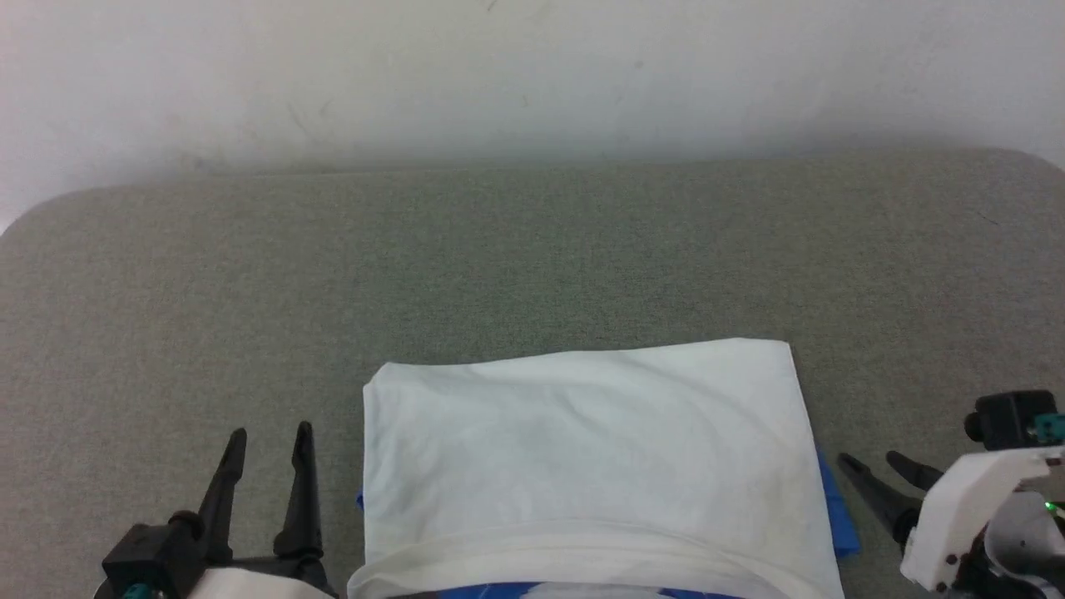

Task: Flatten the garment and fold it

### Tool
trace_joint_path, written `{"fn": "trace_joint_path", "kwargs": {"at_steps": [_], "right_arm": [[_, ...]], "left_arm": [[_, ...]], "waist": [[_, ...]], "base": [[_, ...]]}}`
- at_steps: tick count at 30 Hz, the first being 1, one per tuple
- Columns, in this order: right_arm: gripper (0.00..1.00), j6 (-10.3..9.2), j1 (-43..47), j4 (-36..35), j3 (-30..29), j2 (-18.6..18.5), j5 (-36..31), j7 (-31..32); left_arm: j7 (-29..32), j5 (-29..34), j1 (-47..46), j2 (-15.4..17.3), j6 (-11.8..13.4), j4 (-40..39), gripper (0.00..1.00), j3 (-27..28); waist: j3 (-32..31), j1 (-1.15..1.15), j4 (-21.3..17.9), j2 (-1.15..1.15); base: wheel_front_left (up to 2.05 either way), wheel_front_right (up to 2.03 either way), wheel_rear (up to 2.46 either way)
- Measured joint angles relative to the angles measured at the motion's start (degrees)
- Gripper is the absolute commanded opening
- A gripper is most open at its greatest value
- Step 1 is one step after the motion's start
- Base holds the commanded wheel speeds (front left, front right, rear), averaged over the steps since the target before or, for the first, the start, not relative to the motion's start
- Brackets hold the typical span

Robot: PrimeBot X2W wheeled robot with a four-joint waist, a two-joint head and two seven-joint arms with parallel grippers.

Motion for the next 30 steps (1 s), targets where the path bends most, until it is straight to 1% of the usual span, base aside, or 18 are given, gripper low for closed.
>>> {"fn": "trace_joint_path", "kwargs": {"at_steps": [4,9,11,14,15,16,17,18,21,25,27,30], "right_arm": [[1.0,0.0,-5.7,8.4,3.0,0.7,1.2,0.5],[1.0,0.0,-11.0,18.4,7.3,1.8,3.8,1.4],[1.0,0.0,-12.6,21.4,8.8,1.5,4.6,2.1],[1.0,-0.01,-14.7,24.8,10.8,0.7,6.2,4.8],[0.89,-0.02,-15.4,25.4,11.3,0.5,7.1,6.1],[0.43,-0.02,-15.9,25.9,12.0,0.3,7.9,7.2],[0.25,-0.02,-16.4,26.1,12.7,0.2,8.6,8.3],[0.0,-0.02,-16.5,26.2,13.3,0.2,9.2,9.0],[0.0,0.0,-16.5,25.7,15.7,0.5,10.3,8.8],[0.0,0.0,-15.8,23.7,17.5,-0.3,10.2,4.8],[0.0,0.0,-14.8,21.9,17.3,-0.9,10.3,2.8],[0.0,0.01,-13.1,18.9,15.6,-3.1,10.3,0.6]], "left_arm": [[-0.8,4.4,-1.7,-1.5,-0.2,1.7,1.0,-0.2],[-0.9,8.1,-3.0,-4.0,-1.6,1.3,1.0,0.2],[-0.9,9.2,-3.1,-4.7,-2.3,1.3,1.0,0.3],[-0.9,10.4,-3.1,-5.6,-3.0,1.3,1.0,0.5],[-0.9,10.8,-3.1,-5.8,-3.2,1.3,1.0,0.5],[-0.9,11.0,-3.1,-6.0,-3.4,1.3,1.0,0.5],[-0.9,11.3,-3.1,-6.2,-3.5,1.4,1.0,0.6],[-0.9,11.7,-3.1,-6.4,-3.5,1.4,1.0,0.7],[-0.9,12.4,-3.0,-6.9,-3.6,1.5,1.0,1.2],[-0.9,12.9,-2.6,-7.1,-4.0,1.8,1.0,1.9],[-0.9,13.0,-1.9,-7.1,-4.1,2.0,1.0,2.1],[-0.9,13.1,-1.4,-7.1,-4.1,2.1,1.0,2.5]], "waist": [[0.5,0.0,1.2,0.0],[1.1,0.0,2.8,0.0],[1.3,0.0,3.4,0.0],[1.3,-0.01,4.1,0.0],[1.2,0.0,4.2,0.0],[1.0,0.0,4.2,0.0],[0.9,0.0,4.3,0.0],[0.7,0.0,4.2,0.0],[0.2,0.0,3.9,0.0],[-0.6,0.0,3.5,0.0],[-1.1,0.0,3.2,0.0],[-1.7,0.0,2.7,0.0]], "base": [[0.0,0.0,0.0],[0.0,0.0,0.0],[0.0,0.0,0.0],[0.0,0.0,0.0],[0.0,0.0,0.0],[0.0,0.0,0.0],[0.0,0.0,0.0],[0.0,0.0,0.0],[0.0,0.0,0.0],[0.0,0.0,0.0],[0.0,0.0,0.0],[0.0,0.0,0.0]]}}
